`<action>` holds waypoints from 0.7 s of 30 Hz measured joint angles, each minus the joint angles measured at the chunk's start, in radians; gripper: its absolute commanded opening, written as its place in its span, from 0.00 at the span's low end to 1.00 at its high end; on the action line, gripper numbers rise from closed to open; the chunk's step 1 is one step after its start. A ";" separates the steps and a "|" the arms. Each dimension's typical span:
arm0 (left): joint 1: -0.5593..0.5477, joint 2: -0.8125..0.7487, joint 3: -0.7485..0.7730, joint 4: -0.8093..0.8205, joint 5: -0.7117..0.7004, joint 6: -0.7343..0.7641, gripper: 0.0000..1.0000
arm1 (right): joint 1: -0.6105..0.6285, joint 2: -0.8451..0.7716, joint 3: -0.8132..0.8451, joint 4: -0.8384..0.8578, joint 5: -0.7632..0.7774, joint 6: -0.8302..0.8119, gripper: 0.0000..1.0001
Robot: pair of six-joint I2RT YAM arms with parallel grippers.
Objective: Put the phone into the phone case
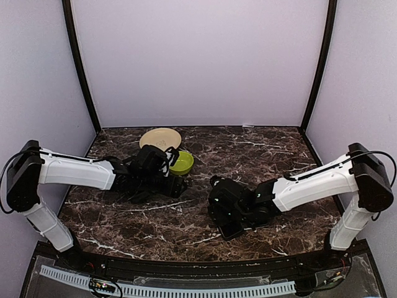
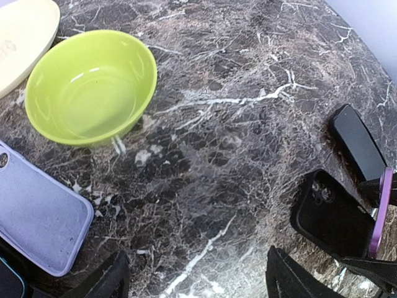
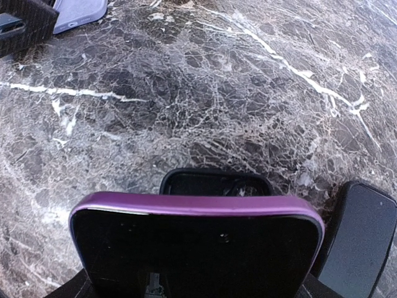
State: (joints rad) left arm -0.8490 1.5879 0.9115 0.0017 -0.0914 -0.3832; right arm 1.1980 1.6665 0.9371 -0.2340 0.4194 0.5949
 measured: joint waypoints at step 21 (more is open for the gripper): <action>0.000 0.005 0.000 -0.007 -0.022 -0.001 0.77 | -0.004 0.076 0.011 -0.015 0.029 0.033 0.00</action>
State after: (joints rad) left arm -0.8490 1.5932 0.9119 -0.0055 -0.1131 -0.3840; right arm 1.1938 1.7428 0.9478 -0.2493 0.4484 0.6277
